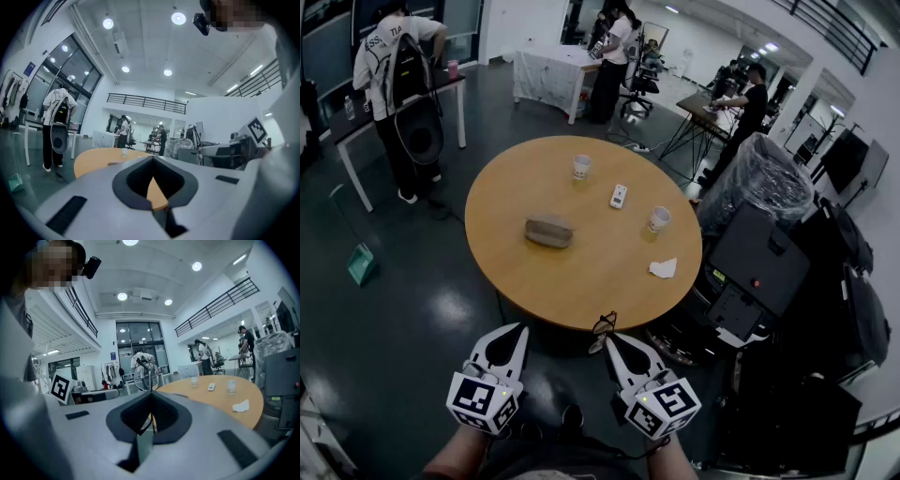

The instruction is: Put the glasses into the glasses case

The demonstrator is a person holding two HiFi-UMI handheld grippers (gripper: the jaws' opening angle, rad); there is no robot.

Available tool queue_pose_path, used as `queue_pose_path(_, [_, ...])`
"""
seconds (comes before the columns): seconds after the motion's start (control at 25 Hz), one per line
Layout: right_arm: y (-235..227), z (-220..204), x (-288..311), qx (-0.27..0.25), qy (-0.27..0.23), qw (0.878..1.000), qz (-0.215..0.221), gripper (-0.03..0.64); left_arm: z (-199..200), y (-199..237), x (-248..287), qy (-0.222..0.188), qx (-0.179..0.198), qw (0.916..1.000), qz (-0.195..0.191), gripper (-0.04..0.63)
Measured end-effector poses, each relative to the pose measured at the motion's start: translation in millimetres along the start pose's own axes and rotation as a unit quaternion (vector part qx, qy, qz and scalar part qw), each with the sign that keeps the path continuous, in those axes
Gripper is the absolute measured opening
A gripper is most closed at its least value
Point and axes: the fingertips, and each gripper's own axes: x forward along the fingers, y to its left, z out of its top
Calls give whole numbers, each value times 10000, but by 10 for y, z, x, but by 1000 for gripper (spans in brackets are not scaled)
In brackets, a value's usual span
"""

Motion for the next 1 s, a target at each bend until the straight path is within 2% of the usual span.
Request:
queue_pose_path(0.64, [-39,-83,139,-104,86,9998,-135,-9,72,-87,-78,-42,97,9999,12,6])
queue_pose_path(1.0, [170,-109,227,-72,27,9999,-73,-9,29,101,-351,-2,146,9997,197,6])
